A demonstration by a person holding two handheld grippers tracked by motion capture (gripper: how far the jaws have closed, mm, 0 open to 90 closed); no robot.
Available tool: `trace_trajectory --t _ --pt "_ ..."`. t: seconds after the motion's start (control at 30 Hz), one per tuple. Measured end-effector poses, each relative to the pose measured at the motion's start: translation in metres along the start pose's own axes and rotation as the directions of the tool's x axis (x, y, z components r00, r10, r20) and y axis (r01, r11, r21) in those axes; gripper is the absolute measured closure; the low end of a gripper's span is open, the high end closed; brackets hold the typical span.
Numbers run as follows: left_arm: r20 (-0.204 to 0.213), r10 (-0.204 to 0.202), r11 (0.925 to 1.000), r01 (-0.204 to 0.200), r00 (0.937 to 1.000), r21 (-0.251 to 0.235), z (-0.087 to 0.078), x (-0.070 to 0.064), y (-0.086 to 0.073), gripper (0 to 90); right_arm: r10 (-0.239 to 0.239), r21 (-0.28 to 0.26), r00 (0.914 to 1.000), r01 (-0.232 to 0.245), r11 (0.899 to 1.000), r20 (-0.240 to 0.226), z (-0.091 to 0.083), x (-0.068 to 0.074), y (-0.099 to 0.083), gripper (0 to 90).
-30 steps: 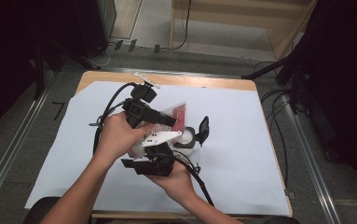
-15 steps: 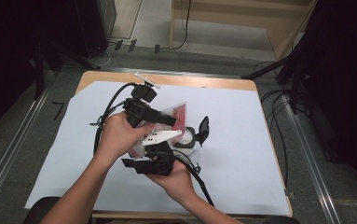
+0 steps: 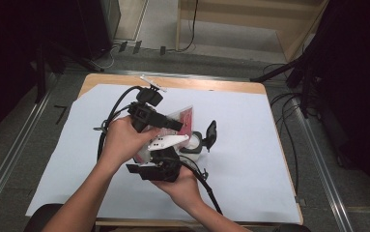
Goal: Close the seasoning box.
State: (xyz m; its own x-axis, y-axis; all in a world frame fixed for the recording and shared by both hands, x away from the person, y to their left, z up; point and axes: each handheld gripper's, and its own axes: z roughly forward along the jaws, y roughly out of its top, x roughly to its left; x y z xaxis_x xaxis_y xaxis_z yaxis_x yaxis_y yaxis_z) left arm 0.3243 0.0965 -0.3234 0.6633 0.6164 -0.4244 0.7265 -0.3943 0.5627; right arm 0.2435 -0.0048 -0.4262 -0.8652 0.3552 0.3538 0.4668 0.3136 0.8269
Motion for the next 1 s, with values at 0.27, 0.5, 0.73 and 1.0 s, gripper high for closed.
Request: trace_trajectory --t 0.27,0.5,0.73,1.0 --pt "-0.016 0.011 0.9999 -0.011 0.9998 0.001 -0.0003 -0.0034 0.0 68.5 -0.011 -0.011 0.9999 0.011 1.0 0.002 0.0003 0.0003 -0.0013 63.1" --pt "-0.018 0.023 0.9997 -0.023 0.9996 0.005 -0.0007 -0.0035 0.0003 68.8 -0.011 -0.013 0.9999 0.011 1.0 0.003 0.0004 0.0003 -0.0013 62.9" --pt "-0.021 0.026 0.9996 -0.026 0.9994 0.005 0.0 -0.006 -0.0002 69.2 -0.019 -0.019 0.9998 0.019 1.0 0.011 0.0012 0.0011 -0.0028 63.0" --pt "-0.023 0.027 0.9996 -0.027 0.9994 0.007 0.0005 -0.0064 -0.0005 69.6 -0.02 -0.019 0.9997 0.02 1.0 0.012 0.0014 0.0015 -0.0035 63.3"
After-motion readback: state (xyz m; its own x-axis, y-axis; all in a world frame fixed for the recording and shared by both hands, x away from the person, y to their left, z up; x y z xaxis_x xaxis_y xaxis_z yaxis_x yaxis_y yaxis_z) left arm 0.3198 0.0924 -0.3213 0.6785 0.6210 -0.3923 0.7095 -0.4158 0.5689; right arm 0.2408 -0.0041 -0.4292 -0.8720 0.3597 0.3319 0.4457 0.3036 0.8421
